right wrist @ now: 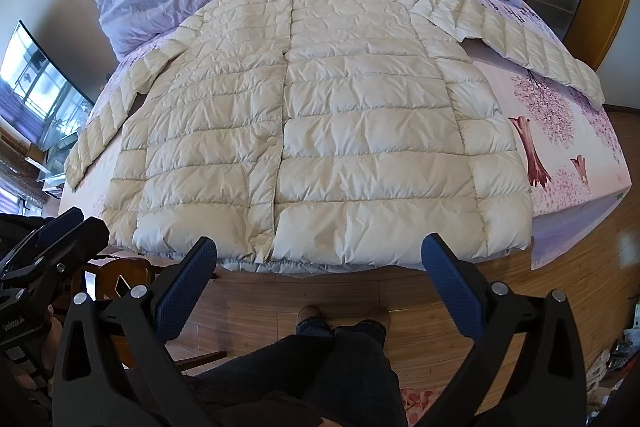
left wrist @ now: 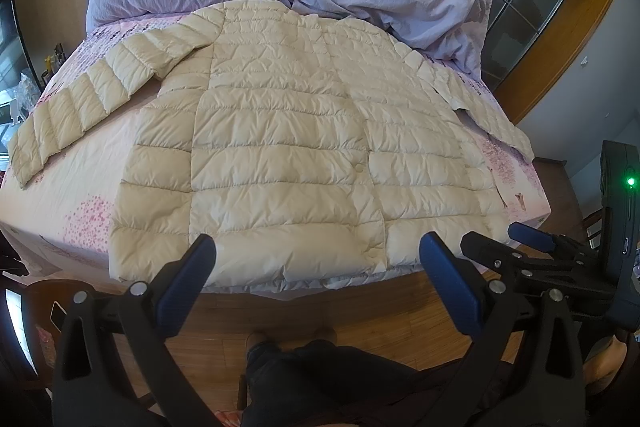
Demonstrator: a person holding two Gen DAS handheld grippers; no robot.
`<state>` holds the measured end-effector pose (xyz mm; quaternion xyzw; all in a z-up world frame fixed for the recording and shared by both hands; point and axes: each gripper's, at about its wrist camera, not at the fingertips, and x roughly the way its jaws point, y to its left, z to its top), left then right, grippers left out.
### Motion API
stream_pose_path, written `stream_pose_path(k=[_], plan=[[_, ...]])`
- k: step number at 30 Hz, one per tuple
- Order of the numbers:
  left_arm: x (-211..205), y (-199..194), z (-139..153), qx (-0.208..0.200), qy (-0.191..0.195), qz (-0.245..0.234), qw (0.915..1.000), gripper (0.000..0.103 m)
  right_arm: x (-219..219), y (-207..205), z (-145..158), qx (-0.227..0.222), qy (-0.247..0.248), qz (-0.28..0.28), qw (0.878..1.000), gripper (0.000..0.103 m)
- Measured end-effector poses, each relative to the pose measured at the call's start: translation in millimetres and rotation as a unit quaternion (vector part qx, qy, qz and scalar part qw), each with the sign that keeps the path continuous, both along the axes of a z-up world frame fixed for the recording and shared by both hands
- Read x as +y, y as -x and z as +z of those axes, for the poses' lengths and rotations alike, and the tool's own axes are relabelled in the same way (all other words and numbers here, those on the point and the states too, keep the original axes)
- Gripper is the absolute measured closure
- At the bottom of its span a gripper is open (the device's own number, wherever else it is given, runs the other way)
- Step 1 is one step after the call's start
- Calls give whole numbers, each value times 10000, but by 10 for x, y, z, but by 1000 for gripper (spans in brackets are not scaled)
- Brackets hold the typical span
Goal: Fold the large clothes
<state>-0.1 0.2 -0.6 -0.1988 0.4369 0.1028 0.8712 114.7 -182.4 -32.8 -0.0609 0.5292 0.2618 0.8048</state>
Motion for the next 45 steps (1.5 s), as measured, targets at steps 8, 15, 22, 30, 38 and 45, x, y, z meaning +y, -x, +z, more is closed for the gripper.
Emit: stream_pose_path(k=[8, 15, 22, 30, 38, 45], plan=[[44, -53, -66, 44, -61, 66, 9999, 2, 2, -83, -33, 43, 12, -16, 10000, 1], [86, -171, -135, 218, -357, 203, 9989, 2, -104, -391, -98, 117, -56, -267, 9996, 1], [196, -380, -246, 572, -702, 422, 9950, 2, -605, -1220, -279, 164, 87, -1246, 9920, 7], [266, -785, -370, 969, -957, 650, 9885, 2, -1583, -2317, -425, -5, 563, -2575, 9646, 17], [141, -1223, -473, 1423, -1473, 877, 9749, 2, -2577, -3243, -588, 220, 596, -3692, 9272, 24], [19, -1368, -496, 1603, -1525, 1090, 9691, 2, -3110, -3703, -809, 681, 330, -4094, 9092, 37]])
